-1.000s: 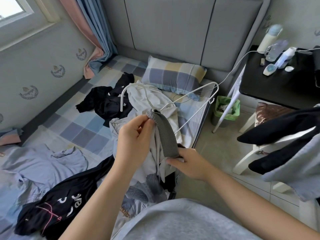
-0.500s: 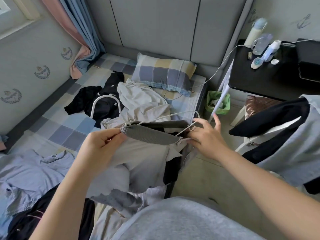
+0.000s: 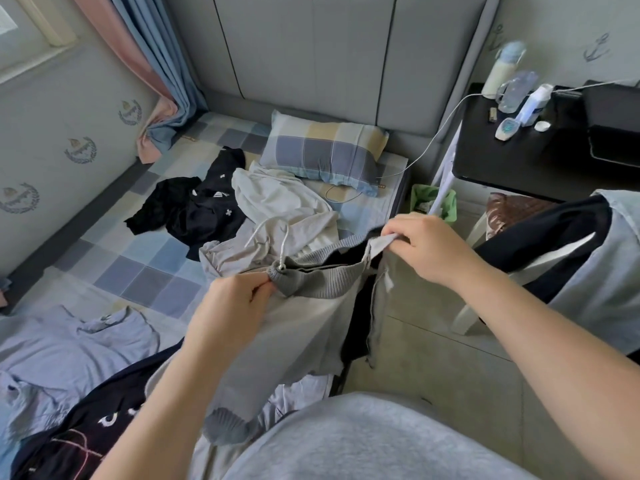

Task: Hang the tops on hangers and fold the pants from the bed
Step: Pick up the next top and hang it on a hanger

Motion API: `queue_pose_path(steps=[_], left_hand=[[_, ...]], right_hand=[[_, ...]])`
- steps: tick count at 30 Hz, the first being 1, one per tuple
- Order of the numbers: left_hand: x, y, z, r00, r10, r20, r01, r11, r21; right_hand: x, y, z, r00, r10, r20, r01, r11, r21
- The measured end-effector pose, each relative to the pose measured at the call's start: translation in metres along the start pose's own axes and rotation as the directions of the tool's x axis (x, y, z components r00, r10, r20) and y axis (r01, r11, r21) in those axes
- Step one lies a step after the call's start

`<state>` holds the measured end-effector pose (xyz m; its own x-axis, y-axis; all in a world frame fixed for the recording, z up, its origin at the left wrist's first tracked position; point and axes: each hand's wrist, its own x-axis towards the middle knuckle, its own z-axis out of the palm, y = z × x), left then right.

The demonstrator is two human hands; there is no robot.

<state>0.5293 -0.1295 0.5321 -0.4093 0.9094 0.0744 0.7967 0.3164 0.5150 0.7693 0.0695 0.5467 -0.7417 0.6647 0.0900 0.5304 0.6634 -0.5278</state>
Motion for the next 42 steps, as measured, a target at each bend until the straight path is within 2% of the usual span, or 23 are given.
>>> queue_pose_path(steps=[4, 6, 9, 12, 16, 21, 23, 25, 27, 31, 33, 35, 37, 40, 42], left_hand=[[0.006, 0.024, 0.015, 0.995, 0.091, -0.038, -0.094, 0.992, -0.079], [0.011, 0.032, 0.017, 0.991, 0.12, -0.066, -0.131, 0.971, -0.2], [0.013, 0.035, 0.01, 0.99, 0.089, -0.113, -0.126, 0.915, -0.384], [0.011, 0.035, -0.003, 0.979, 0.117, -0.169, -0.181, 0.882, -0.436], [0.008, 0.044, -0.008, 0.965, 0.229, -0.129, -0.262, 0.81, -0.525], [0.007, 0.041, -0.01, 0.957, 0.23, -0.175, -0.289, 0.757, -0.586], [0.007, 0.041, -0.011, 0.958, 0.234, -0.164, -0.285, 0.748, -0.6], [0.008, 0.044, -0.014, 0.952, 0.258, -0.162, -0.303, 0.742, -0.598], [0.01, 0.043, -0.014, 0.955, 0.259, -0.144, -0.294, 0.767, -0.57], [0.019, 0.038, -0.001, 0.972, 0.166, -0.163, -0.223, 0.863, -0.453], [0.021, 0.039, 0.009, 0.949, 0.019, -0.313, -0.123, 0.942, -0.313], [0.015, 0.038, 0.019, 0.9, -0.146, -0.411, 0.008, 0.948, -0.319], [0.006, 0.039, 0.03, 0.916, -0.221, -0.336, 0.04, 0.881, -0.471], [-0.005, 0.041, 0.047, 0.974, -0.172, -0.145, 0.054, 0.806, -0.59], [-0.002, 0.042, 0.053, 0.971, -0.204, -0.122, 0.077, 0.757, -0.649]], right_hand=[[-0.008, -0.064, -0.011, 0.953, -0.299, -0.042, 0.302, 0.938, 0.17], [-0.013, -0.086, -0.003, 0.923, -0.384, -0.028, 0.38, 0.895, 0.234], [-0.02, -0.089, 0.004, 0.95, -0.306, -0.052, 0.307, 0.9, 0.309], [-0.023, -0.078, 0.001, 0.975, -0.216, -0.048, 0.218, 0.901, 0.376], [-0.018, -0.068, -0.003, 0.965, -0.256, -0.061, 0.262, 0.917, 0.302], [-0.019, -0.062, -0.008, 0.971, -0.227, -0.069, 0.233, 0.861, 0.451], [-0.017, -0.06, -0.005, 0.968, -0.245, -0.058, 0.251, 0.922, 0.295], [-0.014, -0.062, 0.003, 0.955, -0.289, -0.066, 0.291, 0.957, 0.018], [-0.012, -0.067, 0.009, 0.954, -0.289, -0.078, 0.284, 0.956, -0.073], [-0.009, -0.067, 0.016, 0.99, -0.143, 0.009, 0.142, 0.987, 0.079], [-0.008, -0.068, 0.018, 0.998, -0.057, 0.013, 0.054, 0.981, 0.187], [-0.007, -0.071, 0.019, 1.0, -0.001, 0.003, 0.0, 0.954, 0.301], [-0.007, -0.077, 0.017, 0.999, 0.032, 0.017, -0.037, 0.919, 0.392], [-0.005, -0.088, 0.016, 0.999, 0.02, 0.038, -0.035, 0.886, 0.463], [-0.005, -0.093, 0.019, 0.997, -0.013, 0.077, -0.026, 0.875, 0.483]])
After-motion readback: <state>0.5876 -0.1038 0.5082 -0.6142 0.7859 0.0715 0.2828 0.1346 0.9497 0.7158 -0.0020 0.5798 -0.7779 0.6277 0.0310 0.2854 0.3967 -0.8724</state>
